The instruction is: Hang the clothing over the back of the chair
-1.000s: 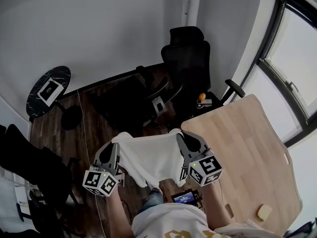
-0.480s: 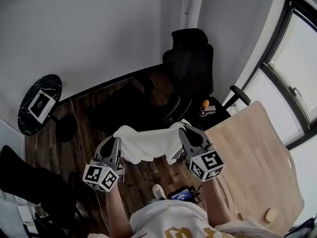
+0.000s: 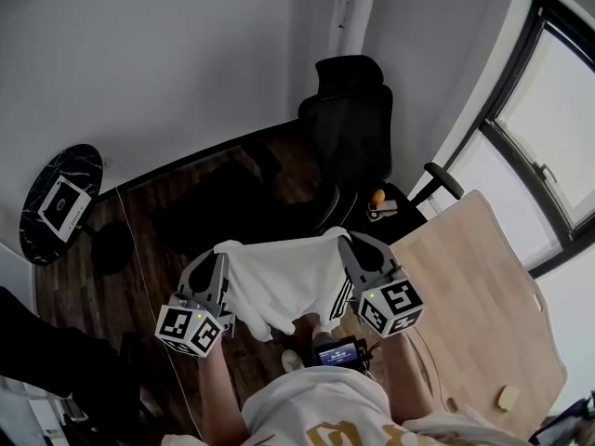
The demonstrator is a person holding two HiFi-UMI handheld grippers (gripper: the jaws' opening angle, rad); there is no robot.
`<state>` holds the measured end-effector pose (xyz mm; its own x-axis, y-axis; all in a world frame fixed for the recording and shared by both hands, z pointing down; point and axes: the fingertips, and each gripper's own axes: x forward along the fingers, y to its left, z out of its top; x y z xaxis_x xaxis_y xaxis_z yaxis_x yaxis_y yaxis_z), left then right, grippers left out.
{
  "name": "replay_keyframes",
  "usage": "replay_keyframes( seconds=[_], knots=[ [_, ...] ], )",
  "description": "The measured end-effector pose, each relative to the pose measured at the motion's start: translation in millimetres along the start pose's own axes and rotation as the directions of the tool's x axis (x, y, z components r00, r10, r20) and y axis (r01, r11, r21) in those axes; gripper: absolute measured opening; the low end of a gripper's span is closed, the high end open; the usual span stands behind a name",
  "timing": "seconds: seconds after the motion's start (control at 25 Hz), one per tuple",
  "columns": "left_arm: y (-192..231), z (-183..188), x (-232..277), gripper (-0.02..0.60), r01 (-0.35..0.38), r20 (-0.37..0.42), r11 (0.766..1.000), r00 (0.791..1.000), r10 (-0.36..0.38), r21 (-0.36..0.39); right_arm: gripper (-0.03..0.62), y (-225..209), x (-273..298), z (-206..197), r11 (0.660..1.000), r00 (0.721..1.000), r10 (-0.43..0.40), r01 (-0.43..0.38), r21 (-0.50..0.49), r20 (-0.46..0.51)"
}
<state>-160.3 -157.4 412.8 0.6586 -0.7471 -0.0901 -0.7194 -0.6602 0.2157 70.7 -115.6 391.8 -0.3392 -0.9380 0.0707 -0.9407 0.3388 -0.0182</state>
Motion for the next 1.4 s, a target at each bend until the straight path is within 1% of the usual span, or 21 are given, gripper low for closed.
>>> replay_keyframes(
  seconds=[0.32, 0.6, 0.76, 0.88, 1.0, 1.2, 1.28, 1.4],
  knots=[
    [4, 1, 10, 0.025, 0.027, 0.018, 1.0, 0.999, -0.027, -0.015, 0.025, -5, 5, -2, 1.0, 1.0, -0.011, 0.011, 0.014, 0.015],
    [8, -1, 19, 0.025, 0.042, -0.006, 0.999, 0.999, -0.042, 0.0, 0.025, -12, 12, -4, 0.999, 0.999, -0.029, 0.028, 0.036, 0.024],
    [10, -1, 21, 0.025, 0.044, 0.013, 0.998, 0.999, -0.044, -0.045, 0.025, -14, 13, -3, 0.999, 0.999, -0.026, 0.025, 0.039, 0.024],
    [9, 0, 23, 0.025, 0.04, 0.006, 0.999, 0.999, -0.04, -0.034, 0.026, -17, 16, 1, 0.999, 0.999, -0.026, 0.026, 0.022, 0.025],
    [8, 9, 26, 0.025, 0.041, 0.016, 0.999, 0.999, -0.04, -0.02, 0.025, -20, 21, 10, 1.0, 0.999, -0.026, 0.025, 0.007, 0.039],
    [6, 32, 33, 0.025, 0.052, 0.06, 0.998, 0.997, -0.051, -0.017, 0.025, -24, 24, 33, 1.0, 0.996, -0.022, 0.023, -0.012, 0.082],
    [7, 42, 38, 0.025, 0.053, 0.071, 0.998, 0.996, -0.051, -0.023, 0.025, -24, 26, 44, 0.999, 0.994, -0.022, 0.026, -0.035, 0.103],
    [10, 57, 46, 0.025, 0.057, 0.083, 0.998, 0.995, -0.056, -0.009, 0.025, -27, 33, 60, 0.995, 0.992, -0.031, 0.042, -0.087, 0.123]
  ],
)
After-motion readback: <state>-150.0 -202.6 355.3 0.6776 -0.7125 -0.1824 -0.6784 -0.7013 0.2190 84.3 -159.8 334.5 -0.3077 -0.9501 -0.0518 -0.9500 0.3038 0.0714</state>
